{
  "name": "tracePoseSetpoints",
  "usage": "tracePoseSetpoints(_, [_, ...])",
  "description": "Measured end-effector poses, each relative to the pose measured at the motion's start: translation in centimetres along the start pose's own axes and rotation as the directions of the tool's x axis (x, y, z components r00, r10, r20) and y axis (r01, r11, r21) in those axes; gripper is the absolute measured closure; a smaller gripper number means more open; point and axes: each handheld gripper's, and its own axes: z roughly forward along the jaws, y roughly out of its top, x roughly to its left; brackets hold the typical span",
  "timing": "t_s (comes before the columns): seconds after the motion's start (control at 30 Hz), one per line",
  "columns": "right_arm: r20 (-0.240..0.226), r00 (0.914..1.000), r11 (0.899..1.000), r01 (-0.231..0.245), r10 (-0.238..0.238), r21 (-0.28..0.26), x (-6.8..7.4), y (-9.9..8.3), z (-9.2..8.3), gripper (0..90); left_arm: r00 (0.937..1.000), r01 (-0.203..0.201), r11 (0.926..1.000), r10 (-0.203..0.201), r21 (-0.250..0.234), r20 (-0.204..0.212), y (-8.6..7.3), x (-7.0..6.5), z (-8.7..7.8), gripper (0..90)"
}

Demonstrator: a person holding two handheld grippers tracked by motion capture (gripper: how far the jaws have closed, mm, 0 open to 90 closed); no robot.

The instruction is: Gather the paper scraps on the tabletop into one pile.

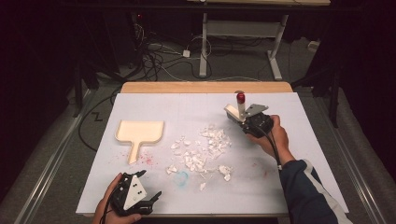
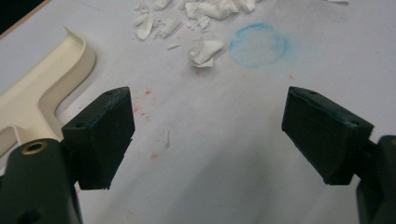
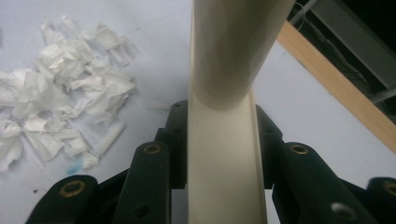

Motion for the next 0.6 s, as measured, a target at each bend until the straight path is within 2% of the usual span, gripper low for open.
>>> tracePoseSetpoints(0.07, [-0.028, 0.9994, 1.000, 0.018, -0.019, -0.007, 0.8, 0.2, 0.4, 67.9, 1.0000, -0.003, 1.0000, 0.003, 0.006, 0.004, -0.1, 0.0, 0.0, 16.1])
tracePoseSetpoints(0.13, [-0.006, 0.9980, 0.998, 0.063, -0.064, -0.008, 1.9, 0.4, 0.6, 67.9, 1.0000, -0.003, 1.0000, 0.003, 0.009, 0.005, -0.1, 0.0, 0.0, 16.1])
tracePoseSetpoints(0.2, [-0.012, 0.9950, 0.995, 0.099, -0.099, -0.025, 2.9, 0.4, 0.8, 67.9, 1.0000, -0.006, 0.9999, 0.006, 0.012, 0.005, -0.1, 0.0, 0.0, 16.1])
tracePoseSetpoints(0.27, [0.004, 0.9894, 0.988, 0.145, -0.145, -0.049, 3.9, 0.3, 0.7, 67.9, 1.0000, -0.008, 0.9998, 0.008, 0.015, 0.004, -0.1, 0.0, -0.1, 16.1])
tracePoseSetpoints(0.37, [-0.010, 0.9807, 0.976, 0.193, -0.195, -0.097, 5.2, -0.2, 0.2, 67.9, 1.0000, -0.010, 0.9997, 0.009, 0.025, 0.003, -0.1, -0.1, 0.0, 16.1])
tracePoseSetpoints(0.47, [-0.035, 0.9705, 0.964, 0.232, -0.238, -0.127, 6.3, -0.9, -0.6, 67.8, 0.9999, -0.013, 0.9996, 0.013, 0.025, 0.005, -0.1, -0.2, 0.1, 16.1])
tracePoseSetpoints(0.6, [-0.072, 0.9459, 0.938, 0.301, -0.316, -0.170, 7.7, -1.7, -2.0, 67.7, 0.9999, -0.016, 0.9994, 0.016, 0.030, 0.005, 0.0, -0.2, 0.2, 16.1])
